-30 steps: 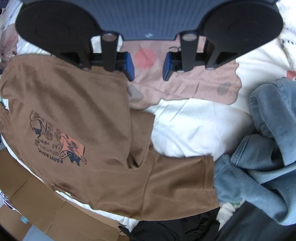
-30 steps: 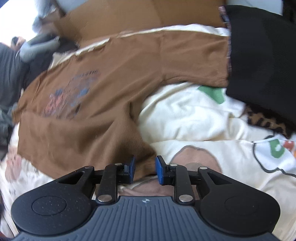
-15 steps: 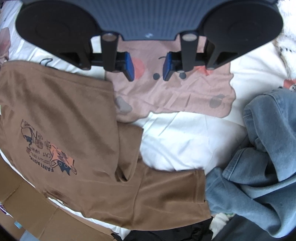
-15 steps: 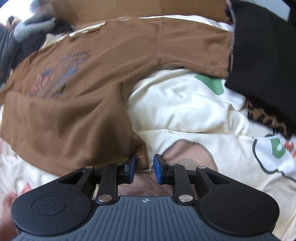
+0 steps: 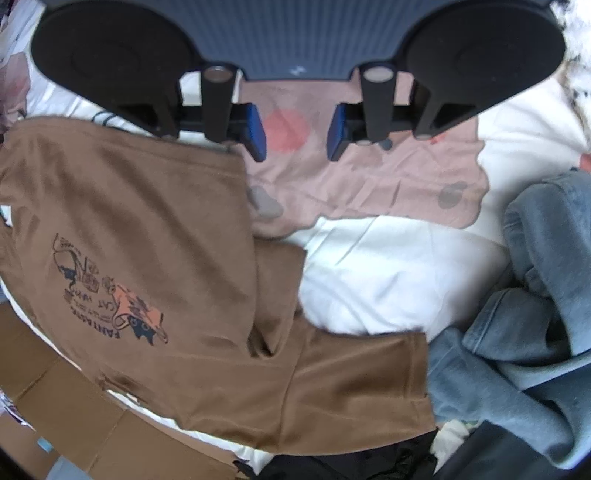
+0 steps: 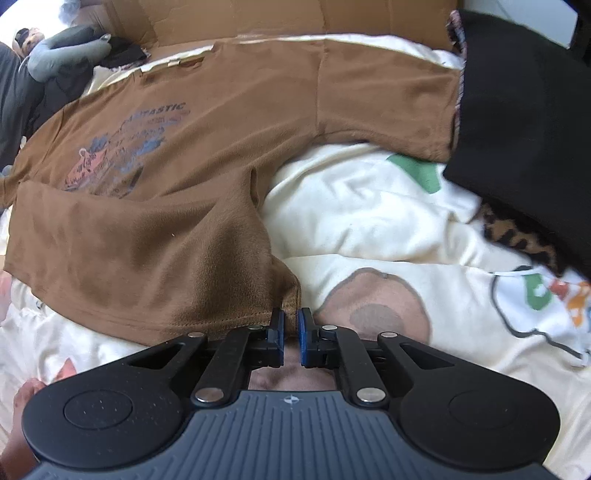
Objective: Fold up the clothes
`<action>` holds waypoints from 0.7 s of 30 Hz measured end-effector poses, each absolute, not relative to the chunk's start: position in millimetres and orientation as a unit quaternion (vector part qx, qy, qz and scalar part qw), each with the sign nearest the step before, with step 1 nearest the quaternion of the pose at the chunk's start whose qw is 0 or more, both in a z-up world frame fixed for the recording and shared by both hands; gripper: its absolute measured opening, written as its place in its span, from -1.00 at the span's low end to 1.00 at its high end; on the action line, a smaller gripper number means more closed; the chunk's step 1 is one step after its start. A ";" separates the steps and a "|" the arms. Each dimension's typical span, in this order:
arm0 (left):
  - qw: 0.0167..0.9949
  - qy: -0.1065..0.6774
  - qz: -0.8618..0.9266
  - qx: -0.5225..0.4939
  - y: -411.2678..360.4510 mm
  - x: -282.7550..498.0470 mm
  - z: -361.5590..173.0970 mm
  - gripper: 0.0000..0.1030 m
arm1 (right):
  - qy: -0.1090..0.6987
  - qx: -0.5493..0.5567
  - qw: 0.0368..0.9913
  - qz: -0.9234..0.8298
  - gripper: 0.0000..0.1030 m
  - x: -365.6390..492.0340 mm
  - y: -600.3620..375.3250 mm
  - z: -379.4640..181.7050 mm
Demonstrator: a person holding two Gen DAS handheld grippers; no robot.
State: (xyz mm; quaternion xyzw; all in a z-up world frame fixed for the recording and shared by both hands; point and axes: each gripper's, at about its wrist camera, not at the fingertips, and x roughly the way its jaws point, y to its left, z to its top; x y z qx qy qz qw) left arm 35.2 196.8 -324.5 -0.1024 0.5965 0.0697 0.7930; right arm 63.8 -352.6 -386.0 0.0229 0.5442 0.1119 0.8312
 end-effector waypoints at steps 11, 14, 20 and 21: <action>0.800 0.588 0.023 -0.119 171.5 52.7 -353.9 -0.01 | 0.543 0.033 0.835 0.081 -0.89 26.7 -365.9 -338.7; 0.798 0.589 0.014 -0.126 166.0 59.4 -365.9 0.00 | 0.543 0.041 0.836 0.070 -0.89 17.9 -366.1 -329.4; 0.801 0.579 0.006 -0.153 166.5 59.5 -368.7 -0.88 | 0.545 0.048 0.835 0.061 -0.89 1.5 -363.6 -314.6; 0.803 0.575 0.004 -0.154 167.4 56.6 -363.4 -0.88 | 0.545 0.048 0.835 0.060 -0.89 -1.0 -362.9 -312.6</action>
